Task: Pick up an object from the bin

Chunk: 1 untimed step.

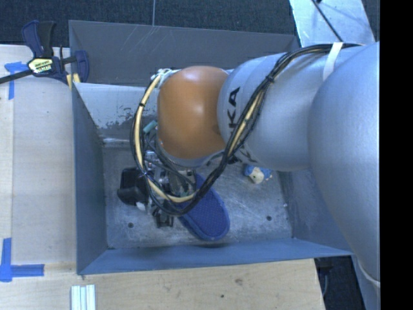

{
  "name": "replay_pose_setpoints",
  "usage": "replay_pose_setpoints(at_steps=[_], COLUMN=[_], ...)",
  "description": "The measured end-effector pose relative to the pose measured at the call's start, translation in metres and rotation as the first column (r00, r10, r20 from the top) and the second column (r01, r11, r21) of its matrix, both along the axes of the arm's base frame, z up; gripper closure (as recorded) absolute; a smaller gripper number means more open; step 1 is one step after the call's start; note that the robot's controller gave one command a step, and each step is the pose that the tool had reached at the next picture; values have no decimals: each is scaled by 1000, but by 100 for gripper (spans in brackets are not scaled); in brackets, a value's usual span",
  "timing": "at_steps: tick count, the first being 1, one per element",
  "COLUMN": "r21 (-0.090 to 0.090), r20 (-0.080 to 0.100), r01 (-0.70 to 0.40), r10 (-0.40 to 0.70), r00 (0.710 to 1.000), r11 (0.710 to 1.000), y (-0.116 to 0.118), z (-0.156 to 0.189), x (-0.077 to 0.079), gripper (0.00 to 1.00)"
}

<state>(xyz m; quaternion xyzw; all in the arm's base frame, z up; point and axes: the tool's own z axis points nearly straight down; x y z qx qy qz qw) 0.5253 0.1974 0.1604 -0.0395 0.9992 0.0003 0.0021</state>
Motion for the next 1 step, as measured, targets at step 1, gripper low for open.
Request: replay_pose_setpoints(at_steps=[1], r21=[-1], r20=[-3], r01=[-55], r10=[55], r00=[998], r11=[998], y=[3], z=[51], x=[-14], gripper=[100])
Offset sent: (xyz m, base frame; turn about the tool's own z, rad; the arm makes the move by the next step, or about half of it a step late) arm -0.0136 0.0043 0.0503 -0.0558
